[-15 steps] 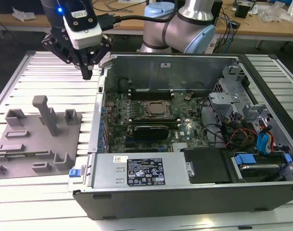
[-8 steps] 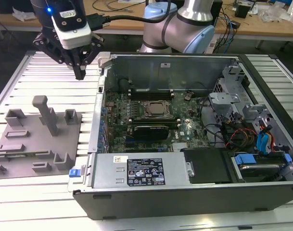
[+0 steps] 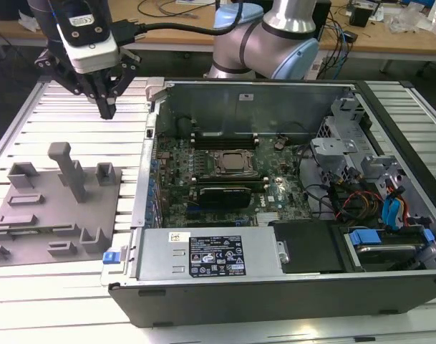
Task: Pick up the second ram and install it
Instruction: 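Reach for the second ram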
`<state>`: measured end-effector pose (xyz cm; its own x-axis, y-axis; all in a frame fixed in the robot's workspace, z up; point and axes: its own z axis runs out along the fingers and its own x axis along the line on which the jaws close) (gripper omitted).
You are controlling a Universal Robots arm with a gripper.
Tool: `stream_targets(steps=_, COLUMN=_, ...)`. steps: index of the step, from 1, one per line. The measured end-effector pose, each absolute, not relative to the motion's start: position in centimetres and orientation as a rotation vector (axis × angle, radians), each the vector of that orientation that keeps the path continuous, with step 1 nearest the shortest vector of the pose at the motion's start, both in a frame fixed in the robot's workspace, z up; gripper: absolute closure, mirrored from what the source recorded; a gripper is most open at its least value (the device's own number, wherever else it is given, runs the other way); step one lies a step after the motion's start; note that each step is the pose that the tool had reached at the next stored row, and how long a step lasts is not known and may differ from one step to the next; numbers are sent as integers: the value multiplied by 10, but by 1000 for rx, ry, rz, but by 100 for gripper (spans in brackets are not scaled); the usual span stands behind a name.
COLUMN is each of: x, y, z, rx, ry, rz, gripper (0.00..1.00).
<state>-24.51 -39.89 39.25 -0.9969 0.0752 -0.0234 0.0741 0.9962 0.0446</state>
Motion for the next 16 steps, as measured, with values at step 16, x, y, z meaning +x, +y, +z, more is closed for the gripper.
stream_targets(steps=16, x=-299, y=-399, z=391, rx=117, ry=3114, rz=67, gripper=89)
